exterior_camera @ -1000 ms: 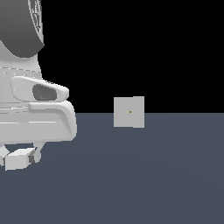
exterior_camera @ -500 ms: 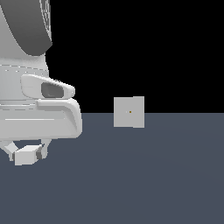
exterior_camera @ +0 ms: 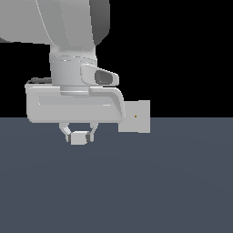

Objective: Plug the charger into the wall socket.

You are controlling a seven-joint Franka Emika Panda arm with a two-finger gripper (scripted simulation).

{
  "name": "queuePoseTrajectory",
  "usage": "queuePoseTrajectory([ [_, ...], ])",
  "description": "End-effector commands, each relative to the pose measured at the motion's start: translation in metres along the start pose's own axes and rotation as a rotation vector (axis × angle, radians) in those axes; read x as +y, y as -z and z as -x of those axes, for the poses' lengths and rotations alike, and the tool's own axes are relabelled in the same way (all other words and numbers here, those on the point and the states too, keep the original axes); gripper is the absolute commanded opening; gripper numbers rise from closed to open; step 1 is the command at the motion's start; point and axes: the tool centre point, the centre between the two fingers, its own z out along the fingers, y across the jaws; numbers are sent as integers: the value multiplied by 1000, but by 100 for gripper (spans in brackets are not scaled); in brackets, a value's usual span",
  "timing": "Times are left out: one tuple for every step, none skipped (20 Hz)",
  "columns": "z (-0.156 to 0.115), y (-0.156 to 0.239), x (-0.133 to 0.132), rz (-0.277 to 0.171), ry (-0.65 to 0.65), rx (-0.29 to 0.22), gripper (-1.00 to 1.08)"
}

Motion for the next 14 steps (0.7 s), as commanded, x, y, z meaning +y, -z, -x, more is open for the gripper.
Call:
queuePoseTrajectory([
  [-15, 10, 32, 17, -72, 1, -100],
  [-20, 14, 45, 23, -99, 1, -100],
  [-25, 18, 56, 30, -125, 1, -100],
  [-29, 22, 68, 36, -150, 1, -100],
  [-32, 25, 78, 42, -172, 1, -100],
  [-35, 28, 88, 47, -193, 1, -100],
  [-37, 31, 96, 52, -211, 1, -100],
  [-39, 33, 104, 56, -227, 1, -100],
  [-41, 36, 110, 59, -240, 1, -100],
  [-42, 37, 116, 62, -251, 1, -100],
  [-43, 39, 120, 65, -260, 1, -100],
  [-44, 40, 123, 67, -266, 1, -100],
  [-44, 40, 124, 68, -270, 1, -100],
  [-44, 40, 125, 68, -271, 1, -100],
])
